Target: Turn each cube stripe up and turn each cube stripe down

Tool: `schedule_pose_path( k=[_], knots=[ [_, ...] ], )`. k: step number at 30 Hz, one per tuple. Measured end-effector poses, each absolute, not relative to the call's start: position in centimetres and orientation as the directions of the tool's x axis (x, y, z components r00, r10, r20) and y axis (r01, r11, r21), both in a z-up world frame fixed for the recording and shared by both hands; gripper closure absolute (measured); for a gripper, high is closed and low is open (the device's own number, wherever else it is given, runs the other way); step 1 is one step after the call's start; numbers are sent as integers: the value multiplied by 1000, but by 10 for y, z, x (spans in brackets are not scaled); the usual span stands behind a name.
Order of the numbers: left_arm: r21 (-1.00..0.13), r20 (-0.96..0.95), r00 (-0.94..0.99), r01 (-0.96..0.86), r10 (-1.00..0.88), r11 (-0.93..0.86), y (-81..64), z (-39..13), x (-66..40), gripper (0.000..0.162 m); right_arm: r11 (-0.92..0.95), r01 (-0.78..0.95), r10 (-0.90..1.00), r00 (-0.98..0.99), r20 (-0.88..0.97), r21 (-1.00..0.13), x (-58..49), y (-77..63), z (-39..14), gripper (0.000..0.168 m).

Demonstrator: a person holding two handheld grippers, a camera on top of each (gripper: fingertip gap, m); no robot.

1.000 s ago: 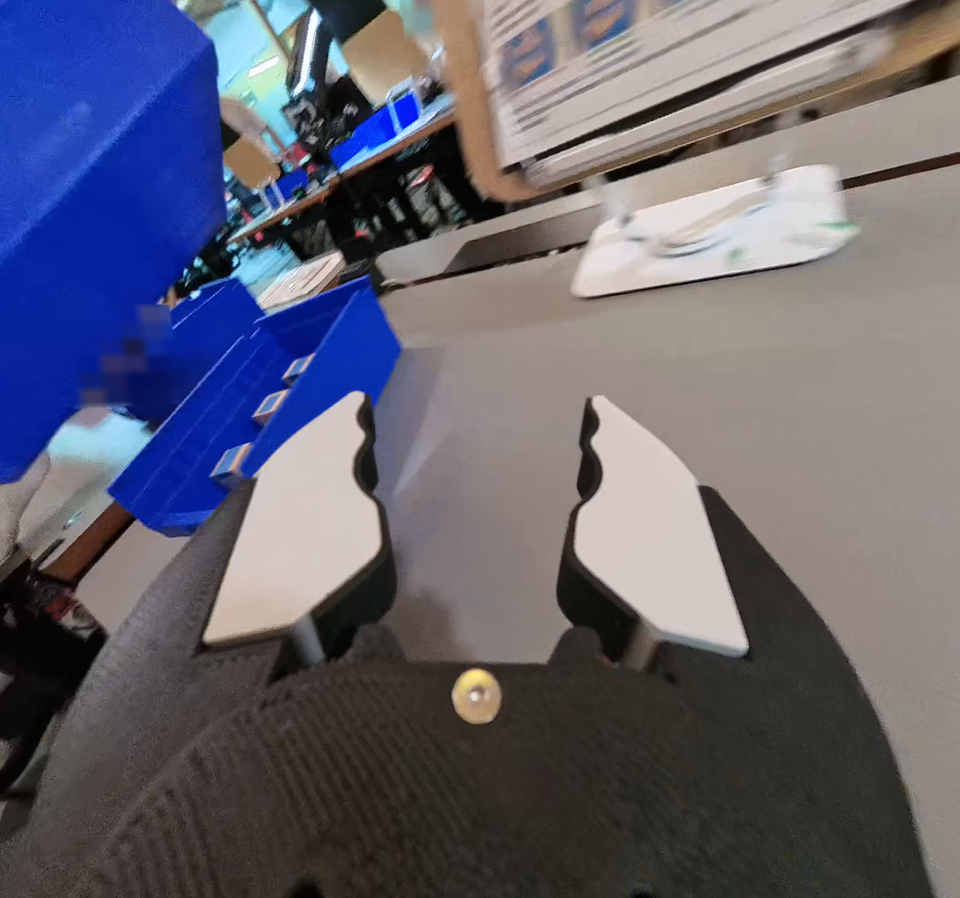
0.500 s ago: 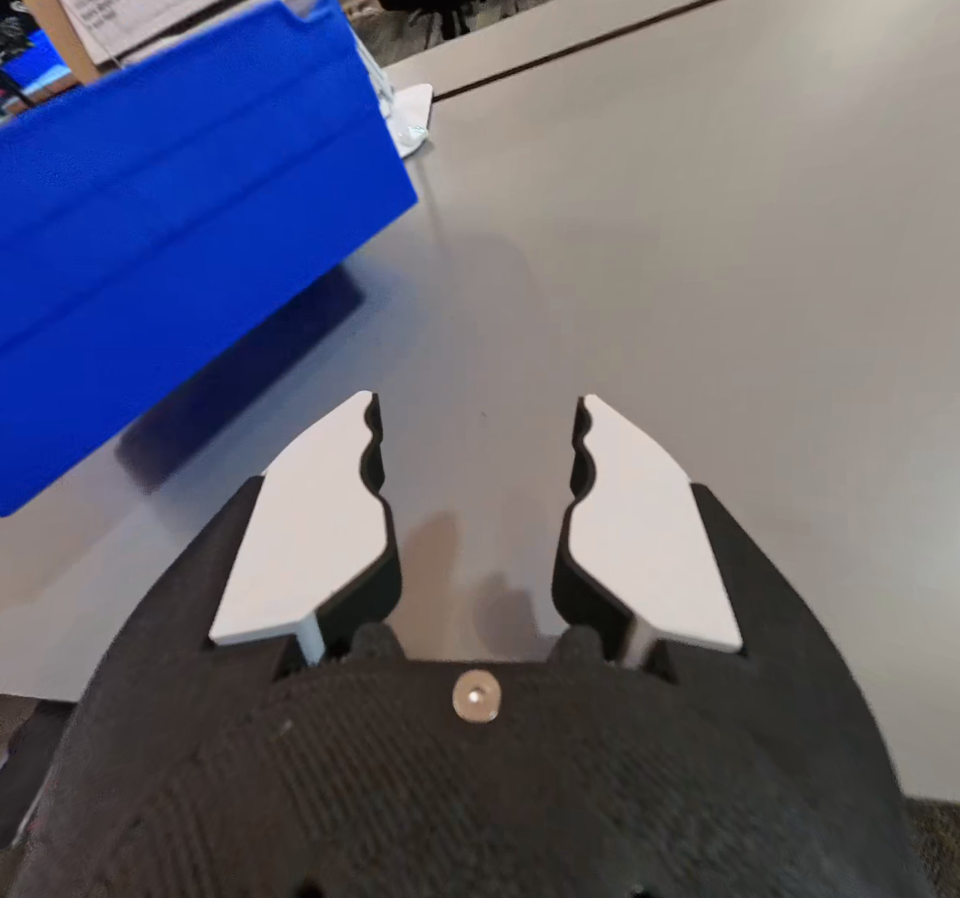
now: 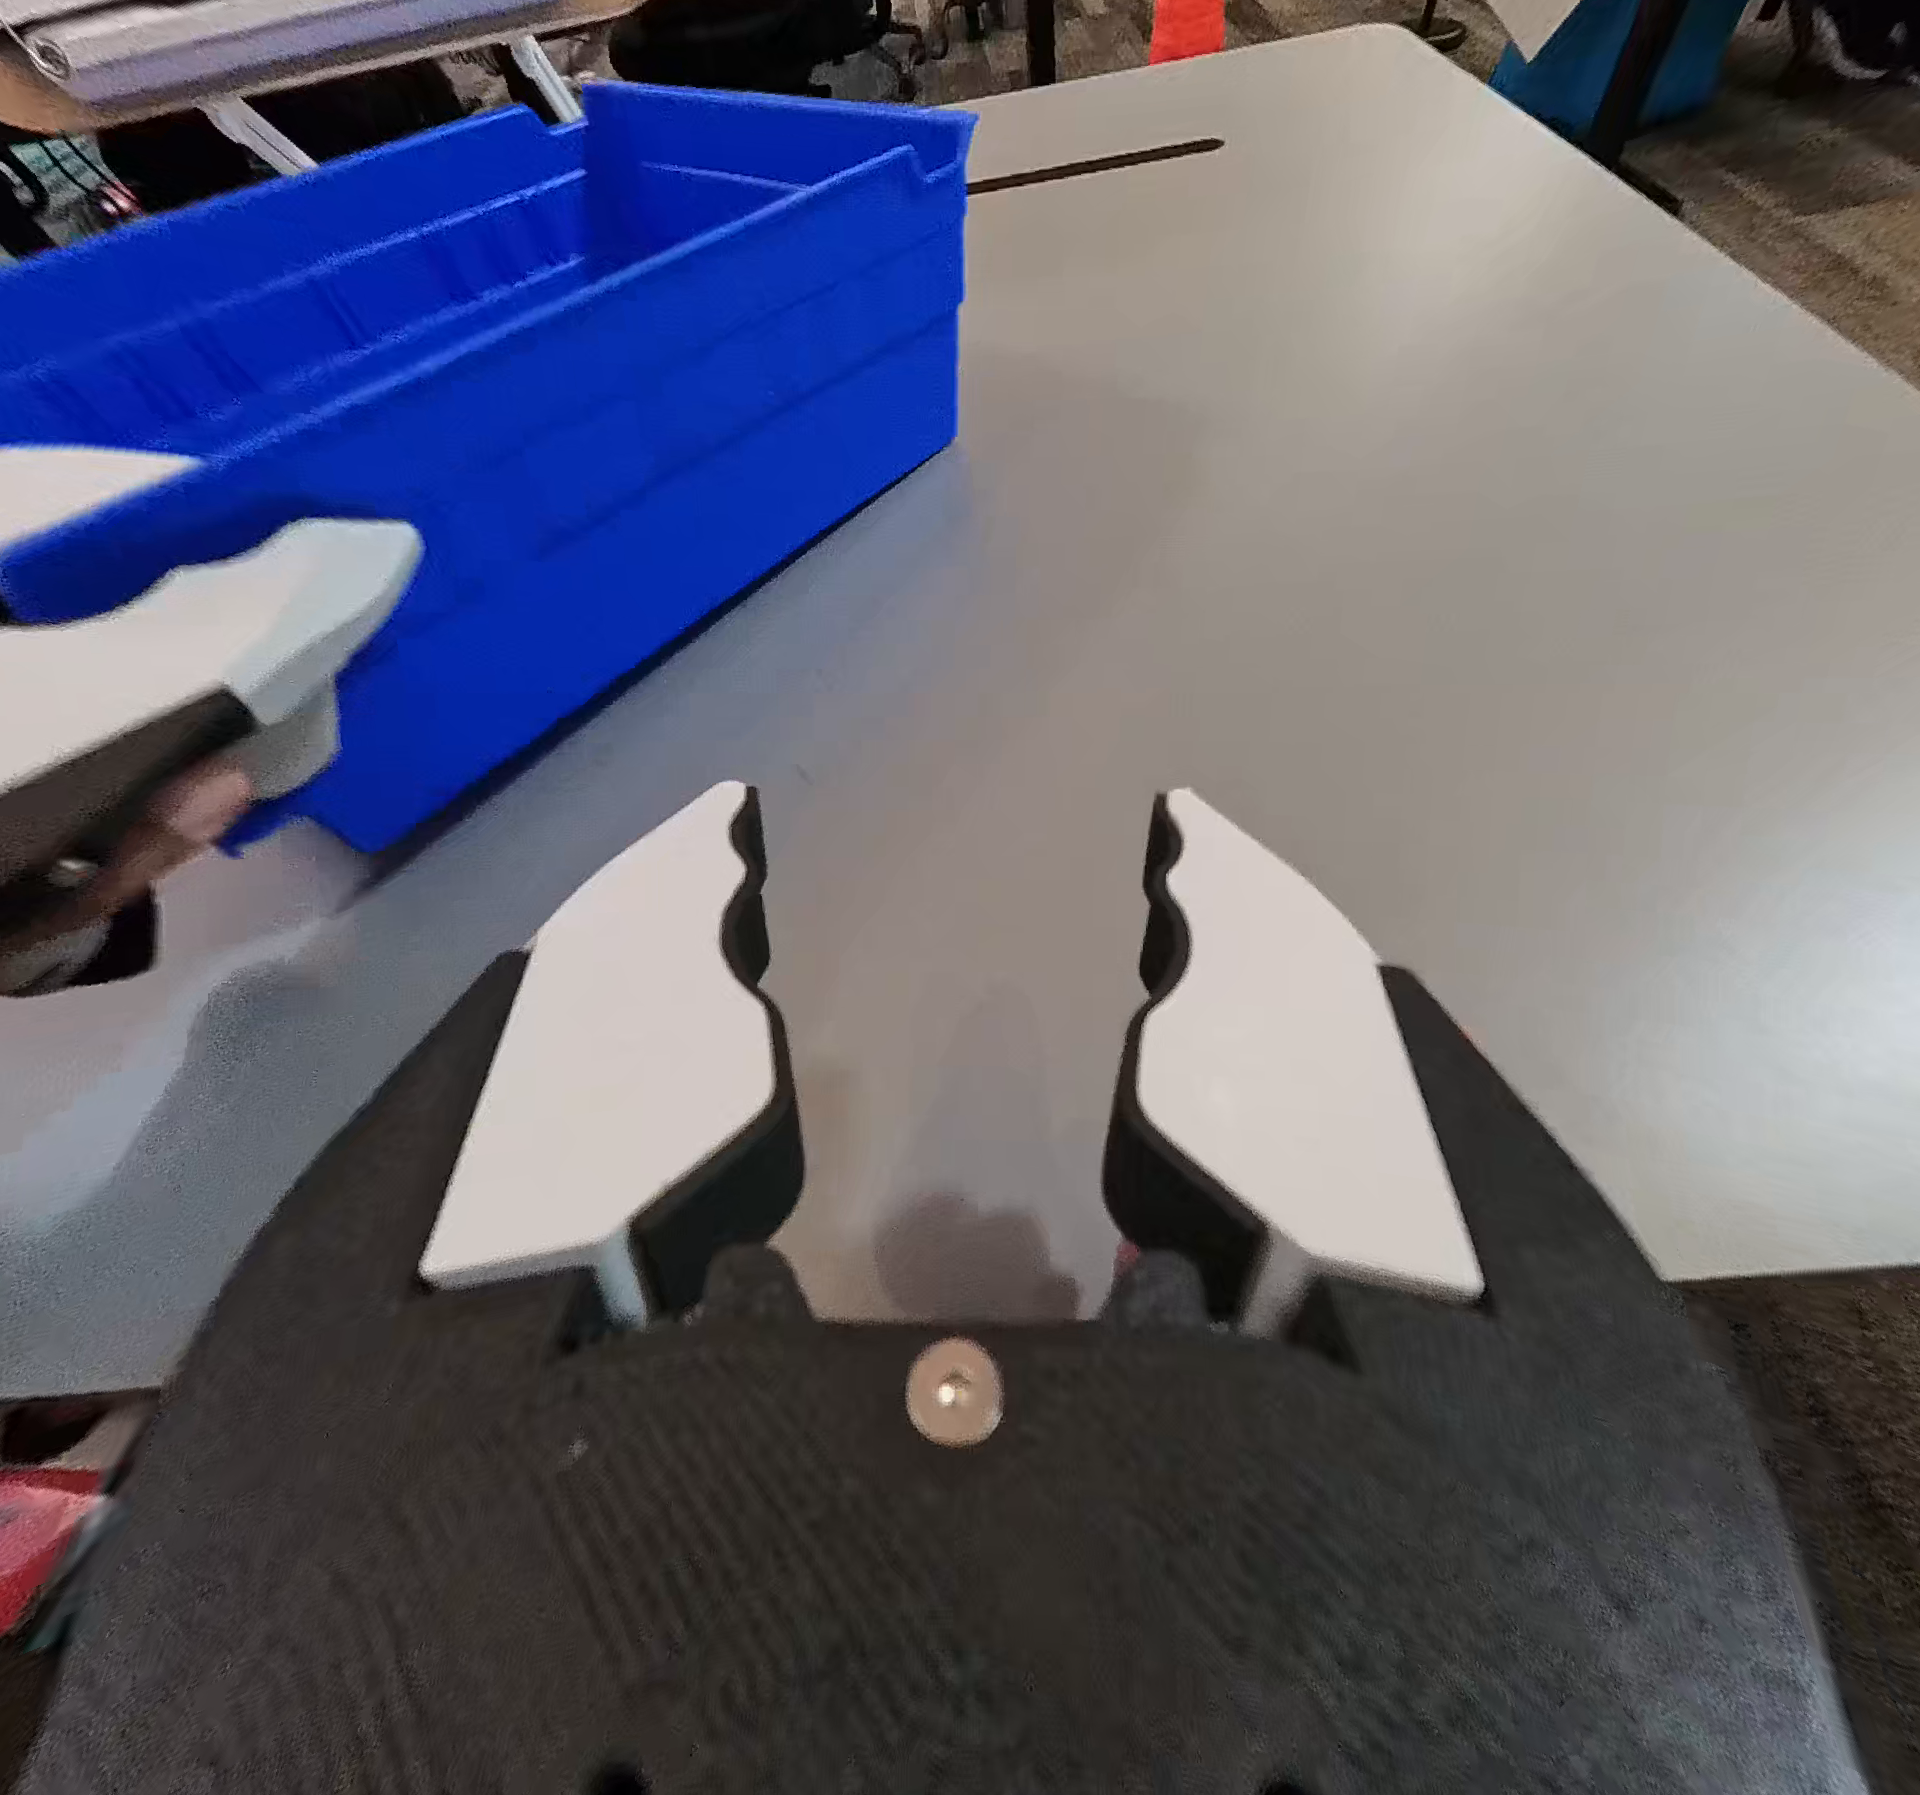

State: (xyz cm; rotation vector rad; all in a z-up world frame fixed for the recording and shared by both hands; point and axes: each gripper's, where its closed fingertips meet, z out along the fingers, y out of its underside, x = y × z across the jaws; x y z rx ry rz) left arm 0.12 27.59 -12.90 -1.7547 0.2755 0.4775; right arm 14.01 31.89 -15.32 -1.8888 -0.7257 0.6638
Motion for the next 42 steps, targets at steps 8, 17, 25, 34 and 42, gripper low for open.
schedule_pose_path(
  k=[8,17,25,34,42],
  knots=[
    [-853,-485,874,-469,16,-228,271,-134,22,138,-401,93,736,626,-260,-911,135,315,-143,90],
    [-954,-225,974,-213,34,-212,220,-107,-4,117,-332,142,848,477,-229,-932,80,272,-129,84],
    [-986,-7,982,24,190,-162,176,-104,-58,116,-142,207,918,394,-51,-968,16,229,-130,84],
    [-975,-62,914,30,402,-218,126,-119,-114,118,14,342,864,469,183,-940,1,292,-135,128],
    [-977,-31,896,65,442,-201,116,-118,-130,120,-311,272,798,596,-95,-910,72,412,-141,165]
  ],
)
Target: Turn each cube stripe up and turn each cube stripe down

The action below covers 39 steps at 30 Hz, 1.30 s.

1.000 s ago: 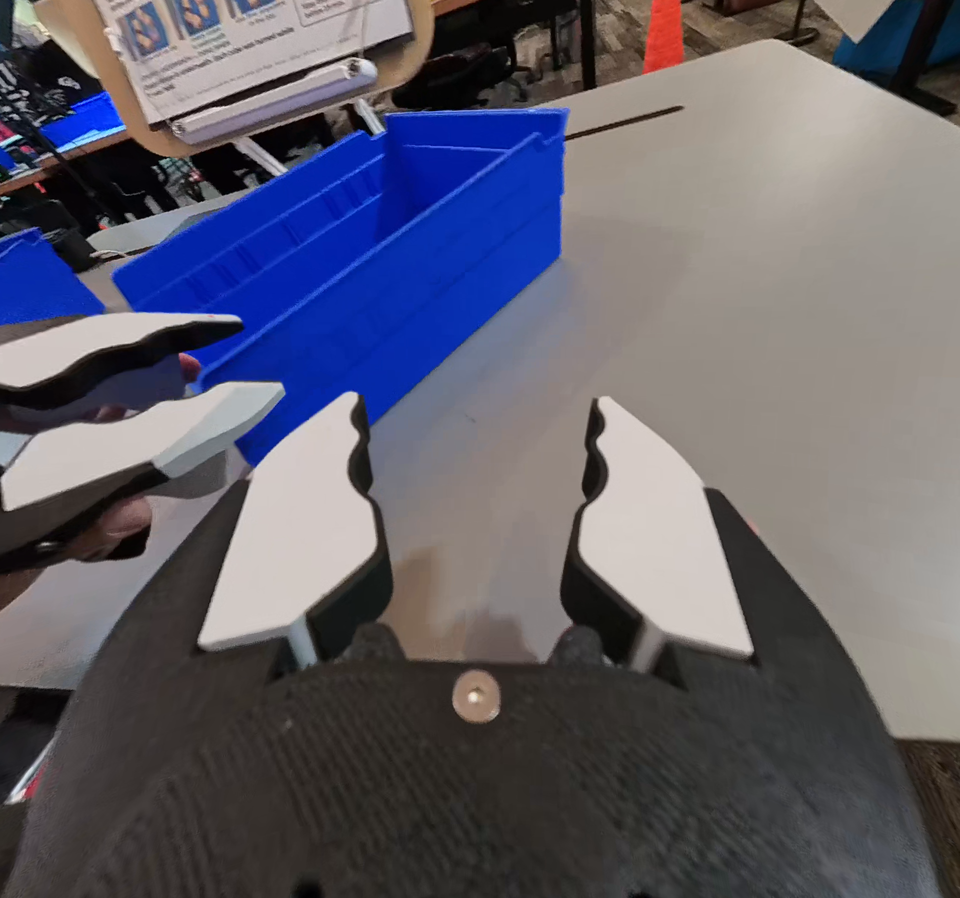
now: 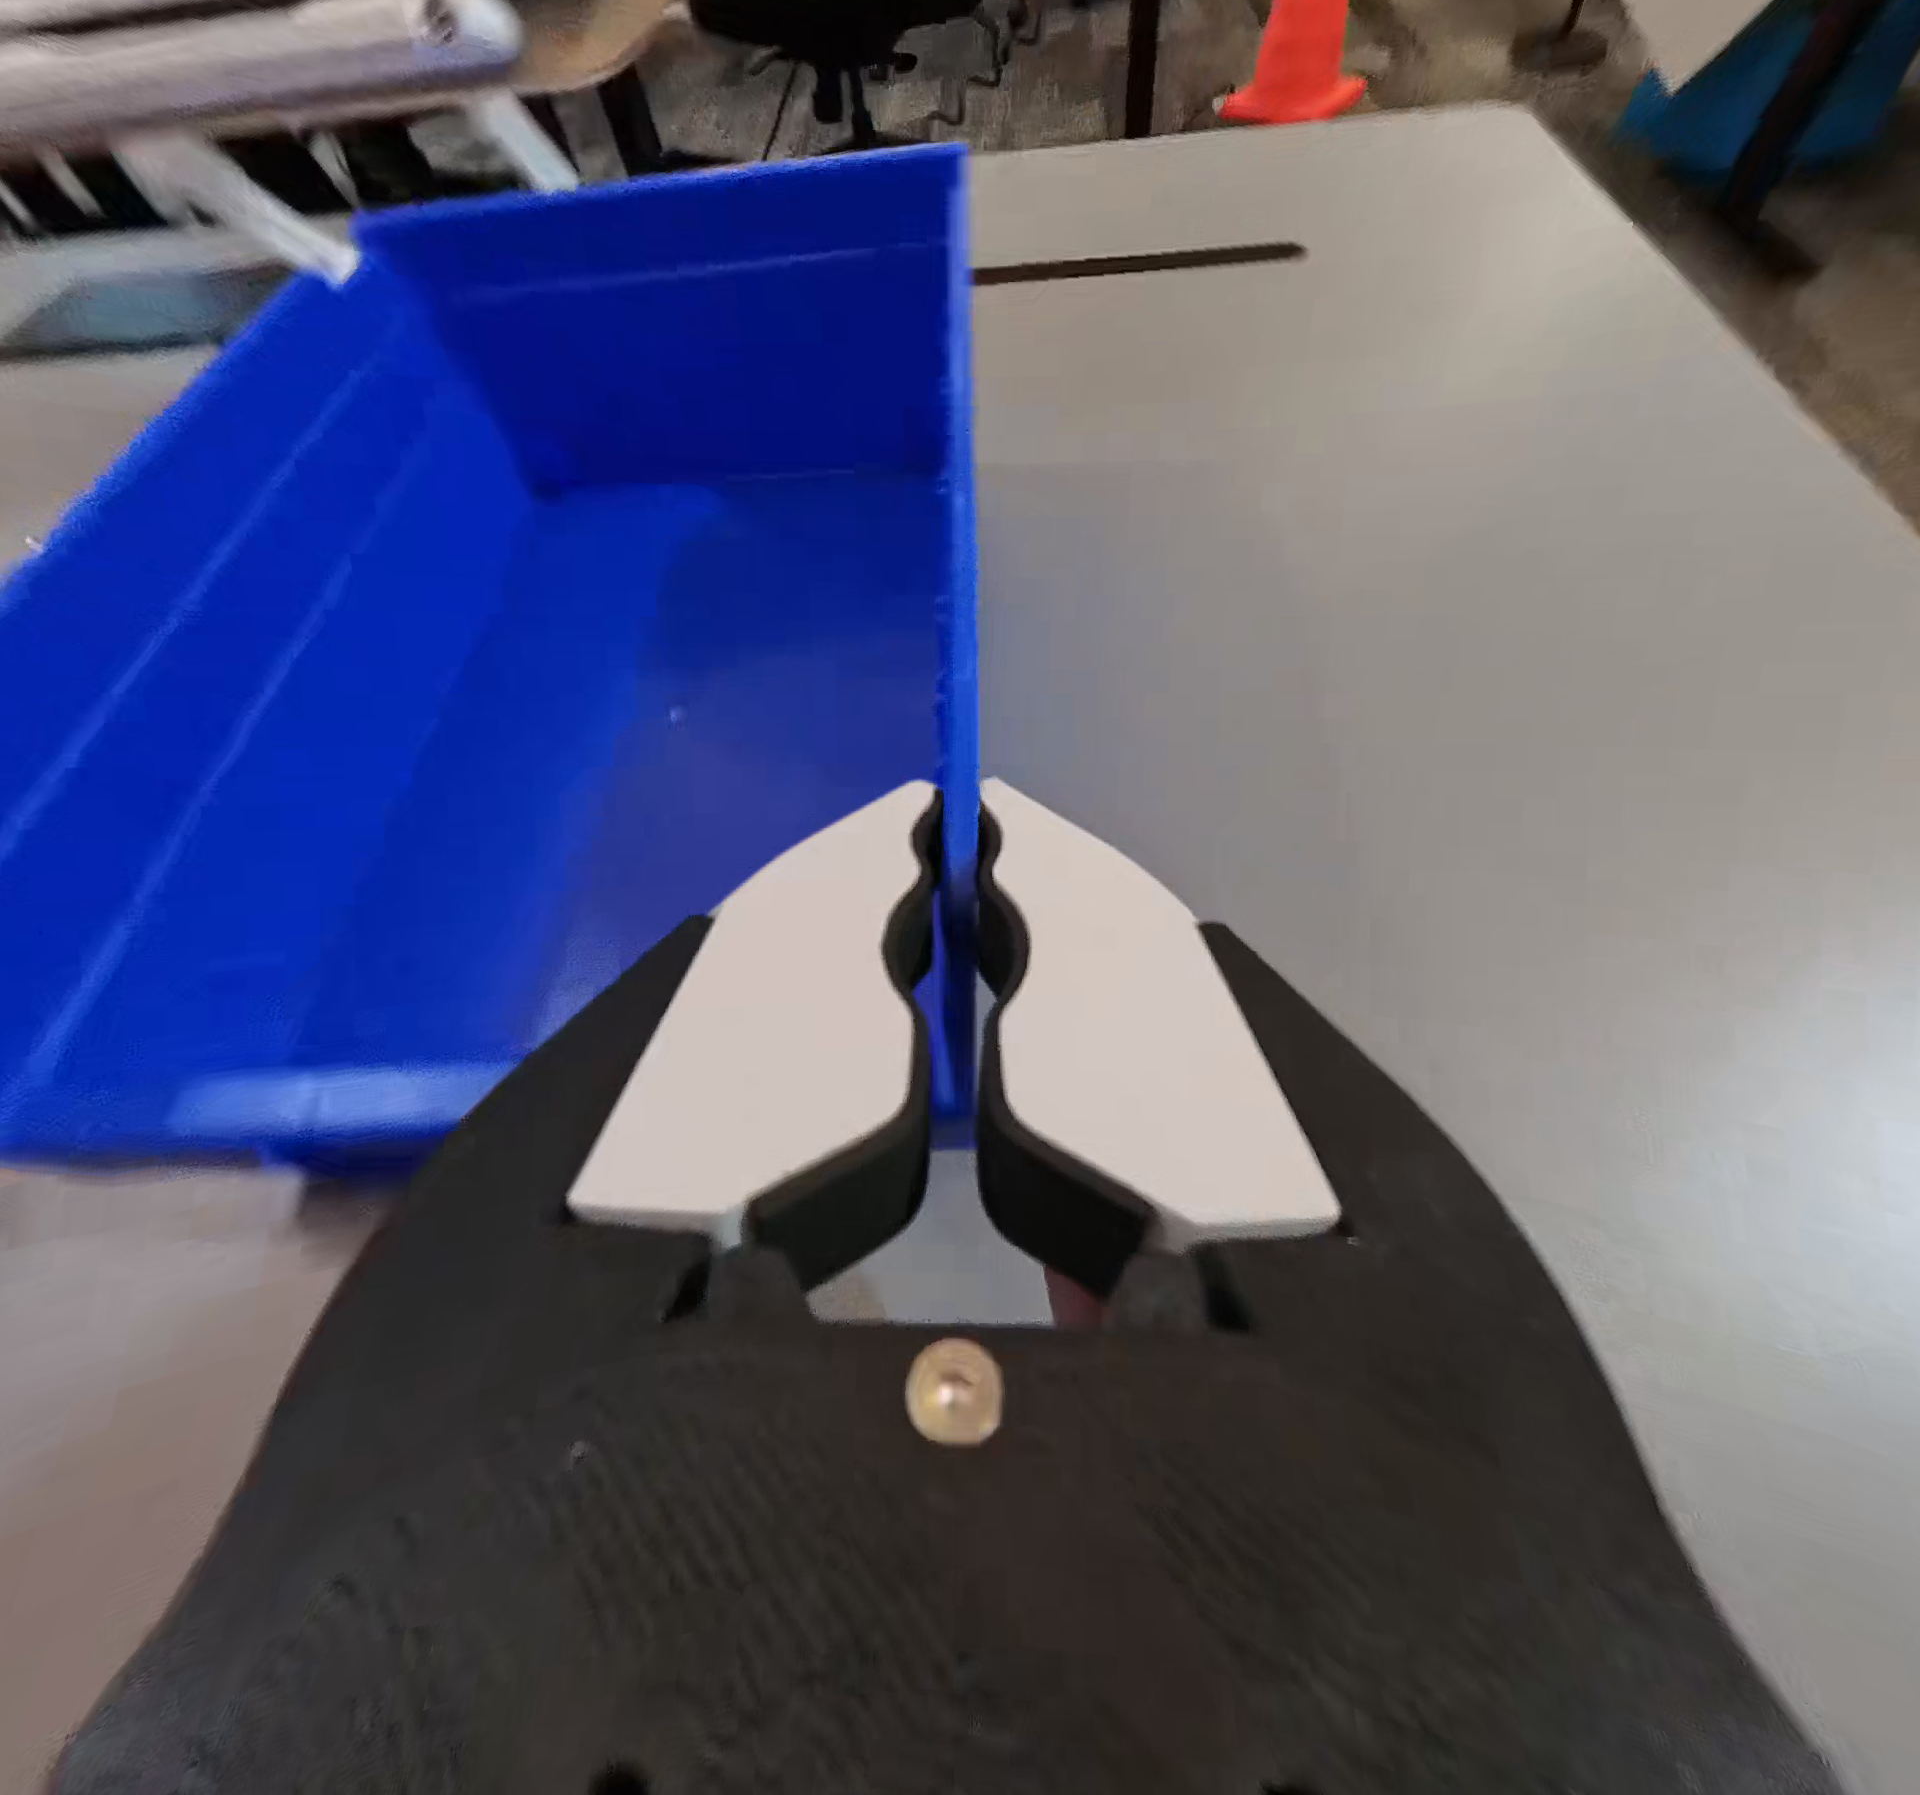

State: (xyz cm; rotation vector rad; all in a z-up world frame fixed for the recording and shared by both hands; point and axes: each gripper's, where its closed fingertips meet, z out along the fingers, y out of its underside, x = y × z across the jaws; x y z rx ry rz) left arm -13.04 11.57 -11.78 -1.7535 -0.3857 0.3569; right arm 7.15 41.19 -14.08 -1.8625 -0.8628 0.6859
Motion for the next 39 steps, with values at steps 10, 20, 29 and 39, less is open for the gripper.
schedule_pose_path(
  k=[10,20,29,39],
  knots=[
    [-963,-26,933,73,358,-260,134,-129,-123,126,-291,235,758,648,-74,-928,171,482,-131,165],
    [-958,107,926,193,362,-210,135,-129,-134,129,-333,189,679,728,-95,-924,208,509,-138,164],
    [-889,277,936,336,219,-312,139,-149,-118,123,7,-153,602,790,-118,-988,237,505,-43,109],
    [-910,245,909,335,336,-243,128,-138,-137,111,173,-297,938,340,65,-939,63,308,48,123]
  ],
)
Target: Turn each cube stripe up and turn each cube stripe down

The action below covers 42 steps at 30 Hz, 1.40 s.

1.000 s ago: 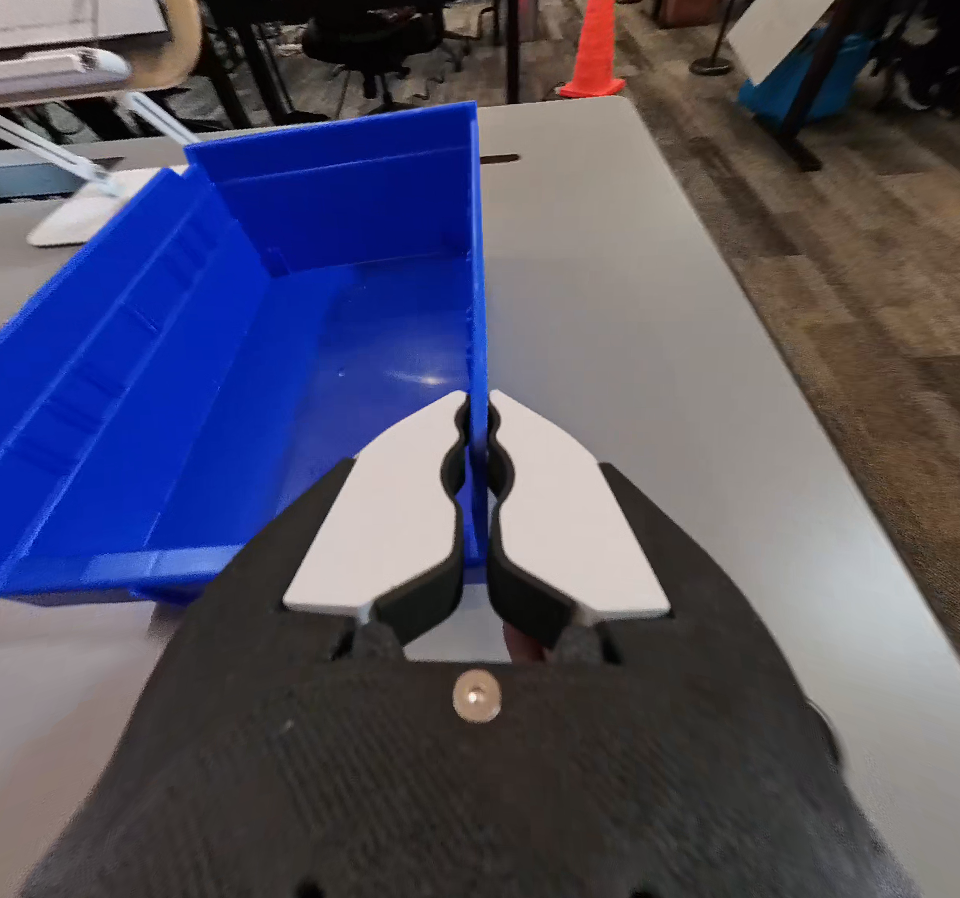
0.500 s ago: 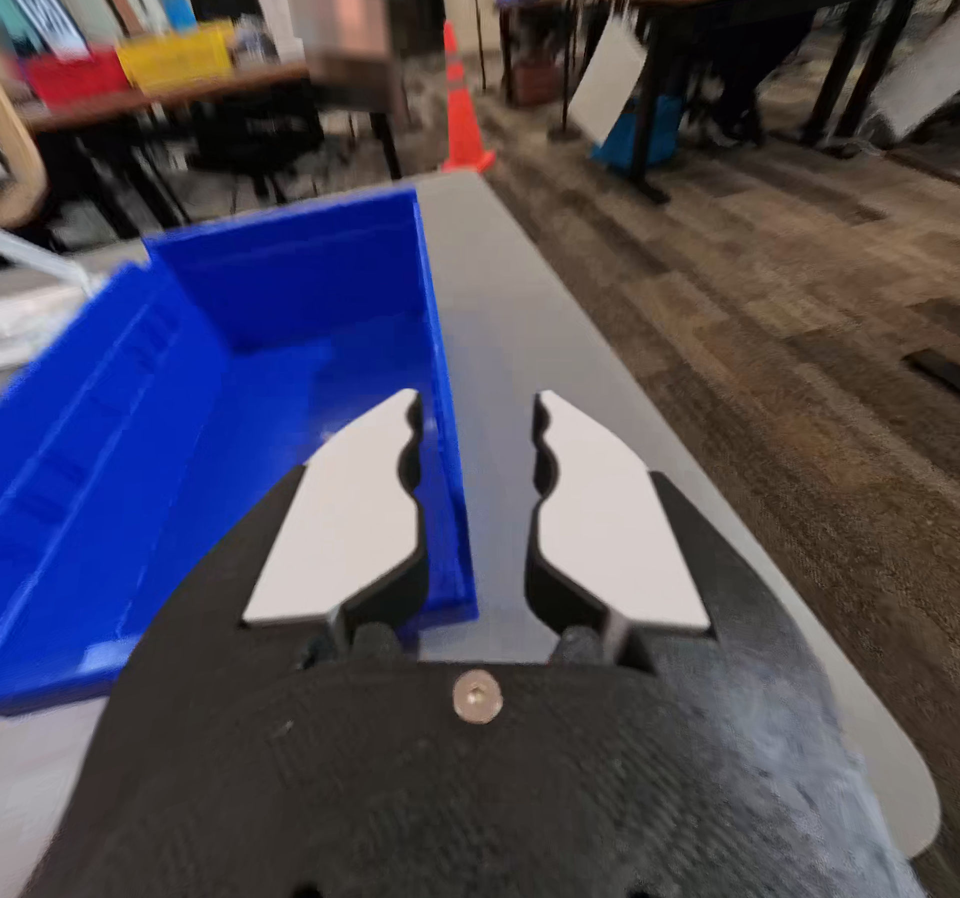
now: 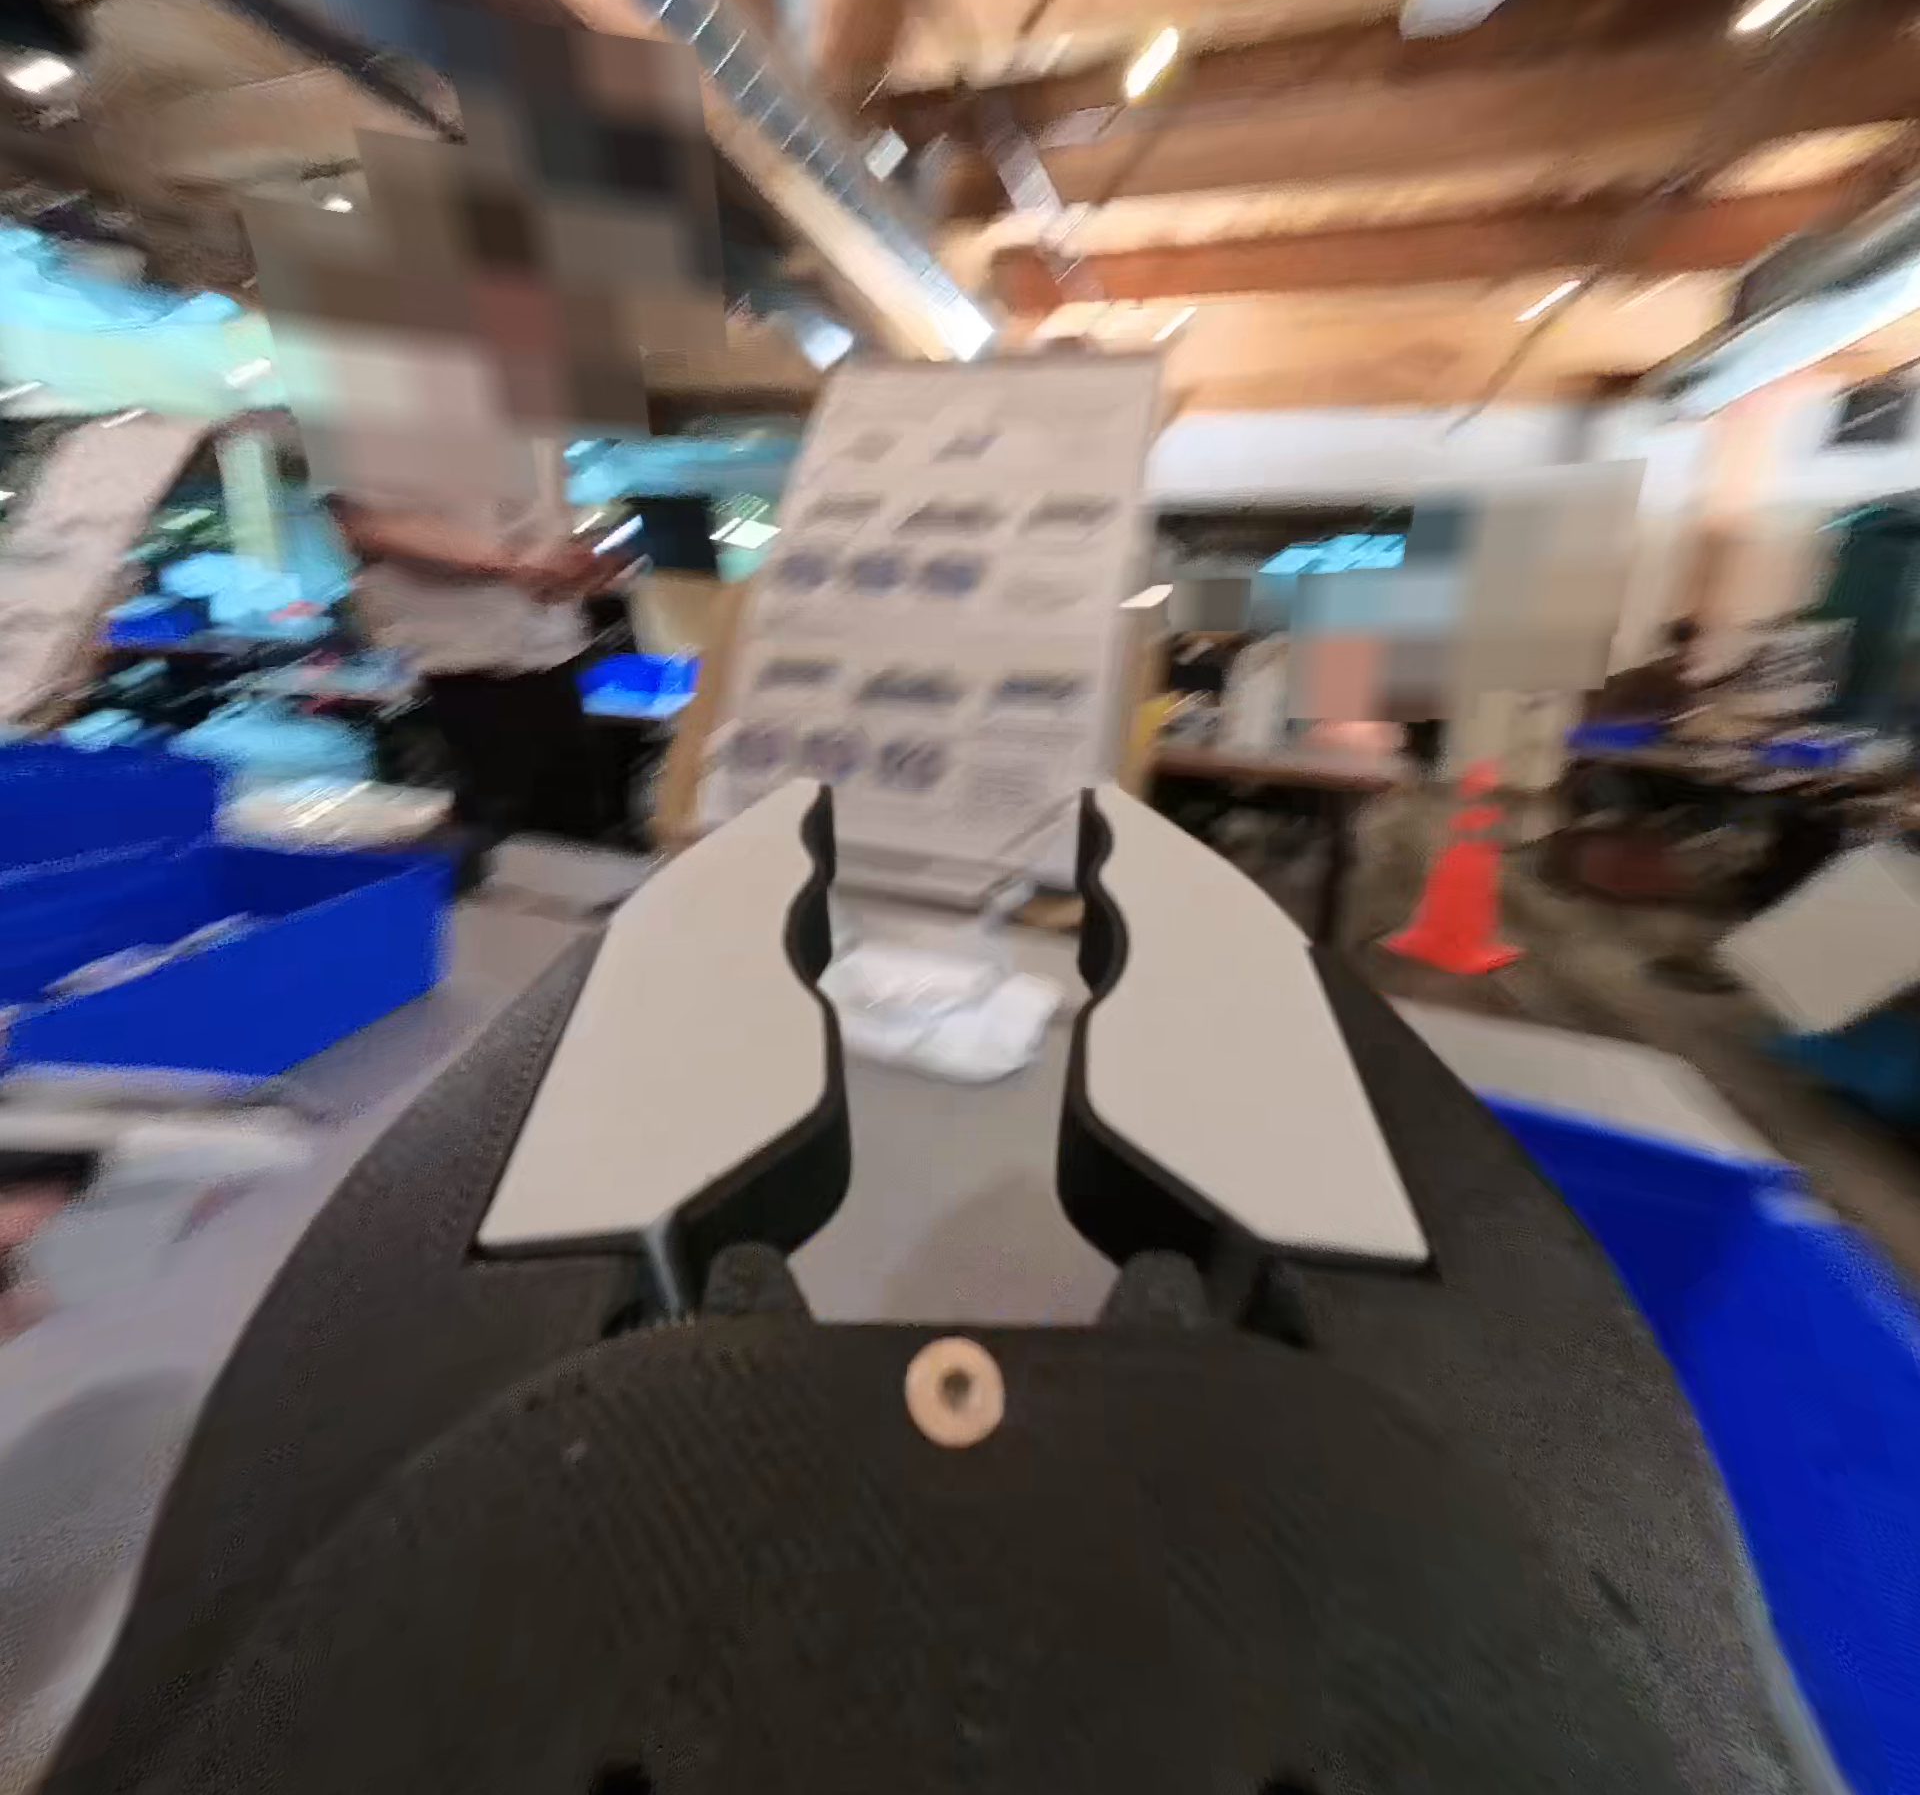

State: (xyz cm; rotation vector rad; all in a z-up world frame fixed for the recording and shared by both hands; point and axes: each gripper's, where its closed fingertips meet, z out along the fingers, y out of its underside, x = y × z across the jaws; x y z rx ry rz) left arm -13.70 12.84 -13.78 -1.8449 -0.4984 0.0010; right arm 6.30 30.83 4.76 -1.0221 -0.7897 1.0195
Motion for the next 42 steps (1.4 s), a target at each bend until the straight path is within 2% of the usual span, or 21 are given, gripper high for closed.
schedule_pose_path(
  k=[3,5,7,9,11,13,16,19,23,25,28,31,33,36,39,42],
  knots=[
    [-924,217,917,303,335,-231,122,-130,-144,115,50,-84,991,124,39,-995,-10,241,-31,108],
    [-923,177,927,274,332,-270,116,-135,-149,117,5,29,999,37,6,-1000,-33,209,-77,105],
    [-924,127,924,243,362,-296,109,-138,-161,116,16,103,1000,-12,15,-995,-44,189,-100,103],
    [-935,98,905,226,415,-272,101,-132,-175,115,90,138,995,-43,85,-986,-47,182,-104,103],
    [-960,117,869,222,480,-168,91,-115,-189,116,100,118,994,-47,95,-988,-45,186,-99,106],
    [-971,161,843,228,513,-70,83,-102,-197,117,-85,81,993,-70,-91,-993,-42,189,-97,111],
    [-980,118,802,190,586,-62,76,-103,-207,112,-362,132,906,-182,-382,-923,-42,181,-97,105],
    [-997,-5,748,44,664,-57,65,-88,-217,111,-421,149,874,-197,-444,-895,-46,180,-100,104],
    [-982,-190,612,-119,768,-148,39,-79,-229,109,-417,207,854,-245,-459,-885,-49,169,-103,102],
    [-977,-211,554,-93,805,-191,24,-86,-236,111,-402,204,855,-264,-446,-893,-51,163,-99,103],
    [-968,-191,572,23,798,-248,15,-110,-240,117,-317,204,888,-279,-366,-926,-58,153,-99,103],
    [-963,-197,485,66,852,-260,-7,-117,-251,132,-258,211,894,-318,-316,-943,-63,138,-100,105],
    [-947,-211,458,123,864,-296,-20,-129,-257,138,-265,228,876,-349,-332,-937,-66,128,-101,105],
    [-937,-135,505,215,852,-276,-26,-143,-257,133,-317,254,839,-374,-395,-914,-70,122,-100,105],
    [-937,-27,511,286,859,-199,-34,-144,-256,148,-349,271,821,-373,-432,-897,-74,123,-101,106],
    [-933,-50,500,286,865,-219,-46,-144,-258,157,-344,275,825,-368,-429,-898,-76,124,-103,106]
  ],
)
